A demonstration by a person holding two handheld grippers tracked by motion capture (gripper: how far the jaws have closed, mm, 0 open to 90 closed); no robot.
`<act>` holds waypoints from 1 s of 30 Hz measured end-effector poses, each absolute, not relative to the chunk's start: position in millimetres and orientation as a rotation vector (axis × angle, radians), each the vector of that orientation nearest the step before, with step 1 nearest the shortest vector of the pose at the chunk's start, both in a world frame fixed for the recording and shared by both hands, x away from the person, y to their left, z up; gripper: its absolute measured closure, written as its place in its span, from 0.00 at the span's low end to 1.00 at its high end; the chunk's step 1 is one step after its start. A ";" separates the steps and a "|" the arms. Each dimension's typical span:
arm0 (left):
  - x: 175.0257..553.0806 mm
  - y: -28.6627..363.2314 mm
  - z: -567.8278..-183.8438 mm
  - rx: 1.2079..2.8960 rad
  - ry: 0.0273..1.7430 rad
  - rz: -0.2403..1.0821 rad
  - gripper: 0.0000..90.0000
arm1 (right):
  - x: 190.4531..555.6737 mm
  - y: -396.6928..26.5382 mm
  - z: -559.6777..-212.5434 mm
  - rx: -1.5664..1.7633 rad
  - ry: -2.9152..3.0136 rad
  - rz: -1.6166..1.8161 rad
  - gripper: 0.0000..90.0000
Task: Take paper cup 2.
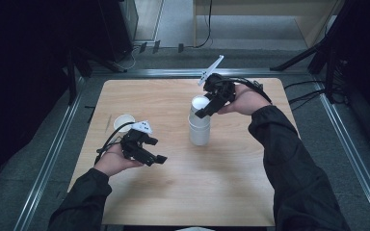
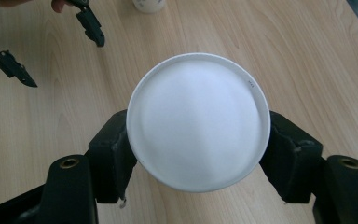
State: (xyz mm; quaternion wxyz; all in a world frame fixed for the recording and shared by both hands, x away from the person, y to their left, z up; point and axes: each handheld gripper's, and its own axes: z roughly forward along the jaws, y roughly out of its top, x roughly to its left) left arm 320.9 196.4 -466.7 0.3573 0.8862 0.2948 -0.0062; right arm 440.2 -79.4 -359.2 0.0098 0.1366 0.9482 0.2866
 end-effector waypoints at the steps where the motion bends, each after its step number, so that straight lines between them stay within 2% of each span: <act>1: 321.1 196.5 -466.9 2.284 0.760 -0.019 0.15 | 439.8 -79.3 -356.5 0.420 2.960 0.898 0.37; 17: 323.6 199.0 -469.9 2.279 0.760 -0.030 0.15 | 428.1 -88.3 -305.9 0.383 2.921 0.923 0.37; 30: 321.5 197.8 -468.0 2.254 0.757 -0.028 0.15 | 393.3 -107.8 -279.5 0.325 2.934 0.945 0.37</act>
